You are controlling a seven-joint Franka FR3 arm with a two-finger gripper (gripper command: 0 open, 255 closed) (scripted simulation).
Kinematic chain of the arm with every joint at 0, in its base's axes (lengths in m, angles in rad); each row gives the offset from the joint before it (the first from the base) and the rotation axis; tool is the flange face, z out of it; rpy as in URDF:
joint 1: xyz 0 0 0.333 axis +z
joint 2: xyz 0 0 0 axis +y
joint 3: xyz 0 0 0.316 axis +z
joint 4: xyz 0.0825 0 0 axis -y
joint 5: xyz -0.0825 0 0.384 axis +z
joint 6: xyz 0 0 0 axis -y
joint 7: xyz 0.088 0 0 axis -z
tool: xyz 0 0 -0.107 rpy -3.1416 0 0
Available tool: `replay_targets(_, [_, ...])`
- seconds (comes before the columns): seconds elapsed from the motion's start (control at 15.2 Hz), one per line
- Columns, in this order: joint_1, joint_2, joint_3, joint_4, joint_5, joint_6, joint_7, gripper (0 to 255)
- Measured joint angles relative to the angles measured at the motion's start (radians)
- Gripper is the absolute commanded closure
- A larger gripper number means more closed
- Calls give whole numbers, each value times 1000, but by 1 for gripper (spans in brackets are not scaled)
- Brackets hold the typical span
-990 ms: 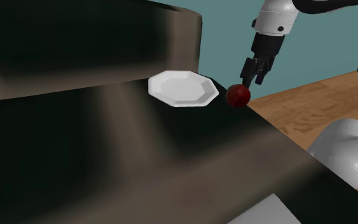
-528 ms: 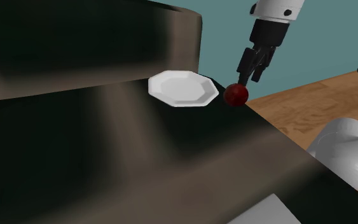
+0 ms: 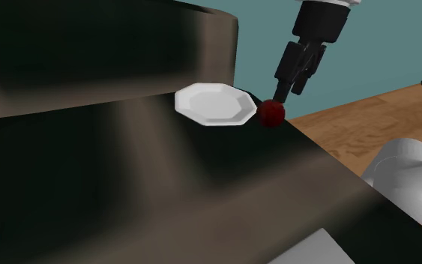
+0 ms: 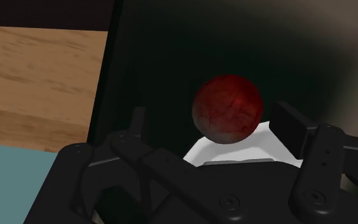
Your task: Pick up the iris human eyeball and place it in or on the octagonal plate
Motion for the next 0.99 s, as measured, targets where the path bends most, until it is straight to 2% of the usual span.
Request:
replay_targets(0.26, [4, -13, 13, -56, 11, 45, -2, 0])
replay_targets(0.46, [6, -28, 20, -84, 44, 76, -6, 0])
replay_targets(0.79, [-1, -27, 26, -99, 23, 75, -9, 0])
replay_targets(0.86, [-2, -26, 26, -99, 23, 76, -9, 255])
replay_targets(0.99, [-1, -26, 26, -98, 24, 76, -9, 255])
